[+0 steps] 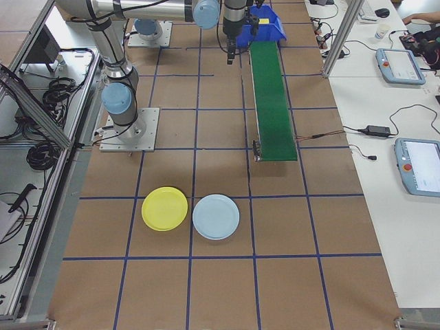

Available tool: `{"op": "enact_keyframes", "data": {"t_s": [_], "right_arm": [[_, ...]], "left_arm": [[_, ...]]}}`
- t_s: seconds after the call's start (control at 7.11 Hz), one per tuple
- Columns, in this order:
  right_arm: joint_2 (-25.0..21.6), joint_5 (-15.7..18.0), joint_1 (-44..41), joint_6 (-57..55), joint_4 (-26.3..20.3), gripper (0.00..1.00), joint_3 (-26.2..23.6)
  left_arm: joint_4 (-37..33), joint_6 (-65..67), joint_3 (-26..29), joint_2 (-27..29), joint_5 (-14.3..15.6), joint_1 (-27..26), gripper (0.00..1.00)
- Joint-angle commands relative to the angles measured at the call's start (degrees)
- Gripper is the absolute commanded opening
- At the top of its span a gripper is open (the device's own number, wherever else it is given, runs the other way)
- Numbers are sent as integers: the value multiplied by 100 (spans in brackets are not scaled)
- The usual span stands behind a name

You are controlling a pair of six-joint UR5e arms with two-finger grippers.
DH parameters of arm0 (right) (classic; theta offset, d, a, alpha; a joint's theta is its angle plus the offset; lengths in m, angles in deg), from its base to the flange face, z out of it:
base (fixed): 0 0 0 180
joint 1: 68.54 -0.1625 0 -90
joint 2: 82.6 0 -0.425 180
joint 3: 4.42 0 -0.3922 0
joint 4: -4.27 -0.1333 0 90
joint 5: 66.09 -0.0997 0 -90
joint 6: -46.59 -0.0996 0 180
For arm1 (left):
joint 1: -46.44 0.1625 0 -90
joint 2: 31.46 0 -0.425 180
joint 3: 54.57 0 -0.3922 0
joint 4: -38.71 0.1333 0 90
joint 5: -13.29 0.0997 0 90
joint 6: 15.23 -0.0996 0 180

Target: Move block left to right into plate

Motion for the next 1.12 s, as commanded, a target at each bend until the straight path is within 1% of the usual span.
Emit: {"op": "enact_keyframes", "data": {"t_s": [0.0,0.14,0.42,0.56,0.7,0.84,0.98], "right_arm": [[0,0,-6,0,0,100,0],[0,0,-6,0,0,100,0],[0,0,-6,0,0,100,0],[0,0,3,0,0,100,0],[0,0,-14,0,0,100,0],[0,0,-6,0,0,100,0],[0,0,-6,0,0,100,0]], "left_arm": [[263,8,-254,47,-35,6,98],[420,8,-263,64,-26,-3,51],[439,-1,-35,-40,35,-3,37],[422,121,192,-171,53,-3,34],[230,305,307,-416,44,-12,34],[-33,489,335,-749,18,-47,34],[-70,735,344,-1057,-17,-177,35]]}}
